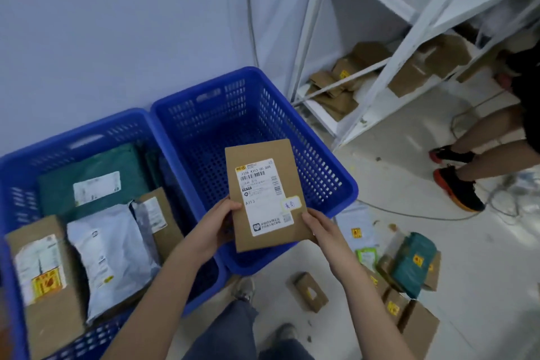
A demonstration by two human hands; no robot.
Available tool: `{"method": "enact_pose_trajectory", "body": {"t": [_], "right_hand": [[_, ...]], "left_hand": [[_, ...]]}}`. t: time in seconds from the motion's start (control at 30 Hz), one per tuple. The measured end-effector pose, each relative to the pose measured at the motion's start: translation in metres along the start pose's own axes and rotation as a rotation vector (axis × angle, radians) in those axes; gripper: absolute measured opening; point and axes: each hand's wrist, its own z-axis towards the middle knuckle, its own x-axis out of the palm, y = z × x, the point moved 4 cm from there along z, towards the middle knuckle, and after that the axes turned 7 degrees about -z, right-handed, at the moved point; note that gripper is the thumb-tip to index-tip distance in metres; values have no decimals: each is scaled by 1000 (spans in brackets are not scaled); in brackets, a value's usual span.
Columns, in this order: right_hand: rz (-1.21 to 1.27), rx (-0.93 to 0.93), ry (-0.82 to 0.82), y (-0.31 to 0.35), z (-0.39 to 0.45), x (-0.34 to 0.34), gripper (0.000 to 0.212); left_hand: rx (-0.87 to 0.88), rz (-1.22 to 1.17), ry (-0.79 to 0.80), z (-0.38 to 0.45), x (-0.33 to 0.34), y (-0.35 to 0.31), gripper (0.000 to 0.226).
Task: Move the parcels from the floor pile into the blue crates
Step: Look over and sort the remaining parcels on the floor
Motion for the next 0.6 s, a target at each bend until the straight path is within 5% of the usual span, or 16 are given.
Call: {"method": "enact_pose_trajectory", "body": {"t": [0.33, 0.6], "right_hand": [[-236, 141, 235, -10, 107, 25, 37], [-576, 248, 512, -39, 192, 41, 56]], "left_hand": [[-180, -21, -226, 65, -22, 12, 35], [-256, 50, -653, 114, -19, 58, 53]]}}
